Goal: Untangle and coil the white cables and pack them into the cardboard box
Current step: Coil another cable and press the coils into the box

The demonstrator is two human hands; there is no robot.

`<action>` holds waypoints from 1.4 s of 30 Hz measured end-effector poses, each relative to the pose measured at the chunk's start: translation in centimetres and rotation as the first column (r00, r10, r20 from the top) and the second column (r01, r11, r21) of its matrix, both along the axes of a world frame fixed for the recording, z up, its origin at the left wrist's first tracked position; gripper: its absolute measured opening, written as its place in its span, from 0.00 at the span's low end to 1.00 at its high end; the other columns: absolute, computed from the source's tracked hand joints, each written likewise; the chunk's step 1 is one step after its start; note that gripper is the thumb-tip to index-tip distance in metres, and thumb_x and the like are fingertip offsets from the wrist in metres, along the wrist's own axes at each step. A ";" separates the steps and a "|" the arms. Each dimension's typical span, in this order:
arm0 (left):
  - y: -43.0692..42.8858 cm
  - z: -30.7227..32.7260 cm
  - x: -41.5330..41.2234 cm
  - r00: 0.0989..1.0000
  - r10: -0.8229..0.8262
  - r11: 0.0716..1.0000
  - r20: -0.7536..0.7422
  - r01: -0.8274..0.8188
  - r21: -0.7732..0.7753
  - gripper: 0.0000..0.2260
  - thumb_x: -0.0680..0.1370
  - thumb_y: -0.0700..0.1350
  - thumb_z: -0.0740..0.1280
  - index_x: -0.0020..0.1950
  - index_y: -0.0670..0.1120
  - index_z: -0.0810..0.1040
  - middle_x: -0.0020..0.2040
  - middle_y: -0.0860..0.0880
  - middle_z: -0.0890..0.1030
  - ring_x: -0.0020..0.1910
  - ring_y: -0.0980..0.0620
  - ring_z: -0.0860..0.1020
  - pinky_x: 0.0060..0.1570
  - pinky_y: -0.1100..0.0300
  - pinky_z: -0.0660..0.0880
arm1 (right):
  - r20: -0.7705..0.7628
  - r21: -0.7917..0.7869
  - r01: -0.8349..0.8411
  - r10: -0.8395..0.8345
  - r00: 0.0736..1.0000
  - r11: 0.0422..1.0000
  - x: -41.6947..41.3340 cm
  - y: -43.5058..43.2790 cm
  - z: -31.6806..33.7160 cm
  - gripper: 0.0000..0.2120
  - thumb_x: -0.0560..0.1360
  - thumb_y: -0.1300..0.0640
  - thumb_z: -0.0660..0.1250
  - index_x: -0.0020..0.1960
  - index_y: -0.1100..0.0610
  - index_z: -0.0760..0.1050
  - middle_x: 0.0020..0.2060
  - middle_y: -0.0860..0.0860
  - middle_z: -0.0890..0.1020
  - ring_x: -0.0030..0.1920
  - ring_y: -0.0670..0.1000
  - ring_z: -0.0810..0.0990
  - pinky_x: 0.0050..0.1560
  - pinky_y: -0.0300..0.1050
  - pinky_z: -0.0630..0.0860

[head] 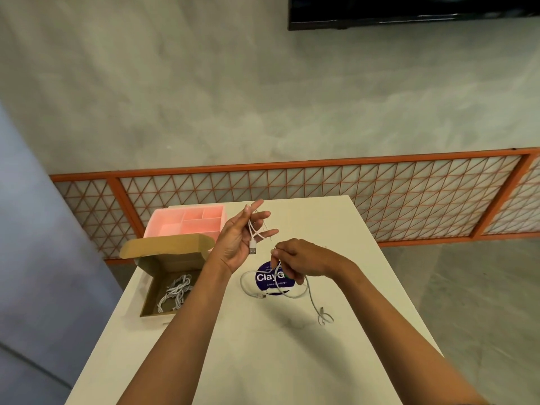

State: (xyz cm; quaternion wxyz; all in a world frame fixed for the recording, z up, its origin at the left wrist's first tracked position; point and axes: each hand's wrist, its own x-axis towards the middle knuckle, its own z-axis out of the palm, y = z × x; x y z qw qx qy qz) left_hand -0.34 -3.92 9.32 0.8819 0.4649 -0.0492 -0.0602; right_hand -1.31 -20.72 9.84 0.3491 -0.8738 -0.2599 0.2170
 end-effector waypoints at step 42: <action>-1.2 0.2 -0.3 0.976 -0.205 0.978 -0.078 0.207 0.028 0.16 0.82 0.48 0.55 0.35 0.45 0.66 0.23 0.53 0.63 0.20 0.58 0.62 0.30 0.65 0.72 | -0.319 0.489 0.319 -0.174 0.932 0.812 2.2 -1.7 2.3 0.18 0.80 0.42 0.55 0.38 0.52 0.68 0.29 0.46 0.70 0.26 0.44 0.58 0.28 0.35 0.57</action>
